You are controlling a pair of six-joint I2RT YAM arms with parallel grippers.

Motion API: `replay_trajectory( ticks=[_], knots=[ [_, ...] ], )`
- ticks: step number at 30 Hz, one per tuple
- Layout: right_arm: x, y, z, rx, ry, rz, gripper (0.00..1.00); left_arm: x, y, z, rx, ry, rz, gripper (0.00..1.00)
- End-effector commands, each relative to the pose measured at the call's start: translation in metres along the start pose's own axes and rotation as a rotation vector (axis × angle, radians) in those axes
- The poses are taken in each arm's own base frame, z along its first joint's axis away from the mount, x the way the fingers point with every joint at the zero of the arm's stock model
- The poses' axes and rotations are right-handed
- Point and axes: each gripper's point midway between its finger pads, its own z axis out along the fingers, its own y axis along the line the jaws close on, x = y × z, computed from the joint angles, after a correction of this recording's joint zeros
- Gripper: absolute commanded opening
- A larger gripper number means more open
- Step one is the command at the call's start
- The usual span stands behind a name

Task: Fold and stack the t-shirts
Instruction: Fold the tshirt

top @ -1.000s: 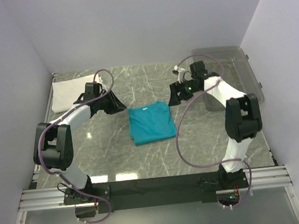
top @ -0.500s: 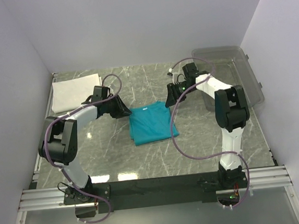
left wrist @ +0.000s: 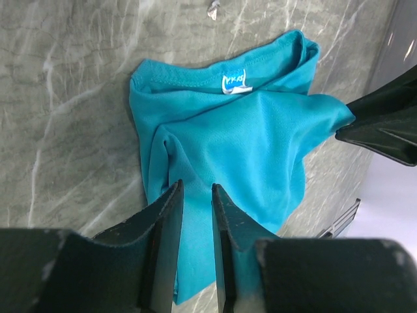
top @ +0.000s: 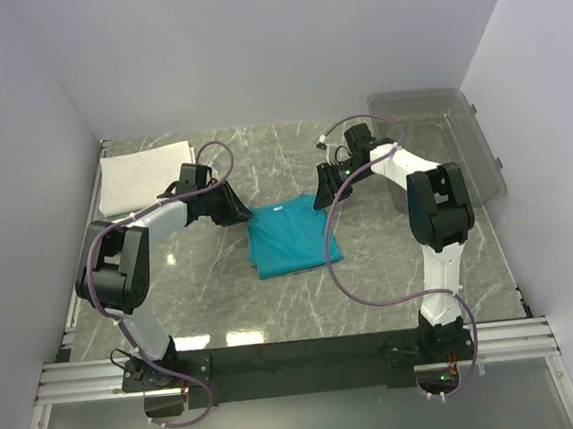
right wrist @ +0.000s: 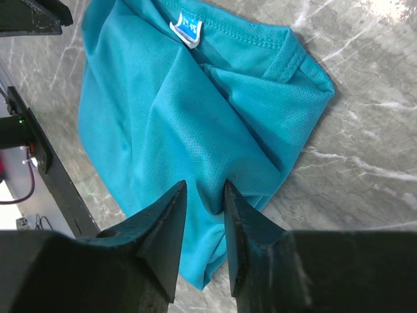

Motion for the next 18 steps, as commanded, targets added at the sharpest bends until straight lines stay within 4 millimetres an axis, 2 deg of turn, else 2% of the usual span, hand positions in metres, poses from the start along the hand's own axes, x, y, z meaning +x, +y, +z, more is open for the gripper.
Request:
replay_trajectory(
  ticks=[1,12,18],
  knots=[
    [-0.009,0.007,0.0,-0.032,-0.007,-0.001,0.35,-0.018,-0.013,0.001,0.021,-0.038,0.021,0.3],
    [-0.013,0.009,-0.001,-0.033,-0.019,-0.005,0.31,-0.017,0.002,0.0,-0.068,-0.02,0.027,0.33],
    [-0.016,0.007,0.001,-0.038,-0.02,0.004,0.22,-0.008,-0.004,0.004,-0.031,0.005,0.023,0.33]
  ],
)
